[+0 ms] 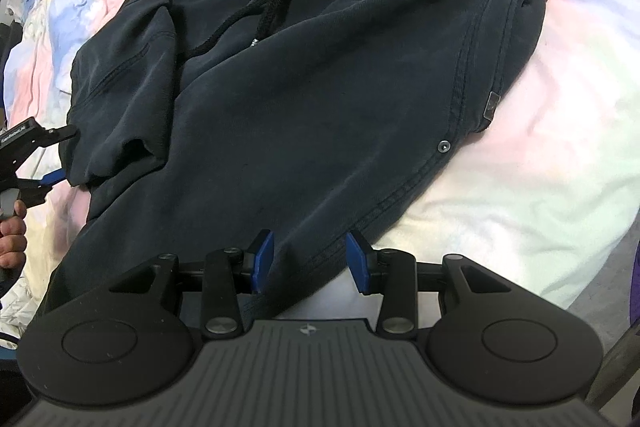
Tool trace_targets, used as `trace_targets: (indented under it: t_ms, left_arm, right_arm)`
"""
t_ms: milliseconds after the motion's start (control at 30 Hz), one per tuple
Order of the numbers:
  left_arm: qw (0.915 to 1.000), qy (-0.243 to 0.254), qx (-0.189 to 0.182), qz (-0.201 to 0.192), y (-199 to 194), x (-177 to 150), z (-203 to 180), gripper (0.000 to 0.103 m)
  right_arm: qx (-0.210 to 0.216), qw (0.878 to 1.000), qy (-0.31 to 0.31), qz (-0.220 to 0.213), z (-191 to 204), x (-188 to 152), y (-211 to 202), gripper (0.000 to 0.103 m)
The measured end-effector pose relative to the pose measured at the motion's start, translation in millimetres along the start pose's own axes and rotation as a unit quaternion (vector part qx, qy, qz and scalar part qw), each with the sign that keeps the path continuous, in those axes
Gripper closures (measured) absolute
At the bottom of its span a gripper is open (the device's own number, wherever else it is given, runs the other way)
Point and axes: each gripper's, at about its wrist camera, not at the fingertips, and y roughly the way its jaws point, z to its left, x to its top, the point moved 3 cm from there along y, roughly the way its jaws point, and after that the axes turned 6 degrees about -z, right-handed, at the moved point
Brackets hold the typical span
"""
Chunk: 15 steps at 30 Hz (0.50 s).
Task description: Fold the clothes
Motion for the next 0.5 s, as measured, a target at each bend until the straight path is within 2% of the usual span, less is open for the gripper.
trace_targets:
  t_ms: [33, 133, 333, 500]
  left_arm:
    - [1.0, 0.005, 0.0, -0.003, -2, 0, -2, 0.078]
    - [0.9994, 0.02, -0.003, -0.027, -22, 2, -11, 0.089]
    - [0.9925, -0.001, -0.039, -0.116, -97, 14, -1, 0.091]
    - [0.976, -0.052, -0.051, -0.205, -183, 19, 50, 0.091]
  right_arm:
    - [-0.001, 1.0, 0.001, 0.0, 1, 1, -1, 0.061]
    - [-0.001, 1.0, -0.005, -0.005, 5, 5, -7, 0.061]
    - [0.005, 0.999, -0.032, -0.022, 26, 12, -17, 0.061]
    - [0.018, 0.998, -0.059, -0.023, 53, 8, -21, 0.061]
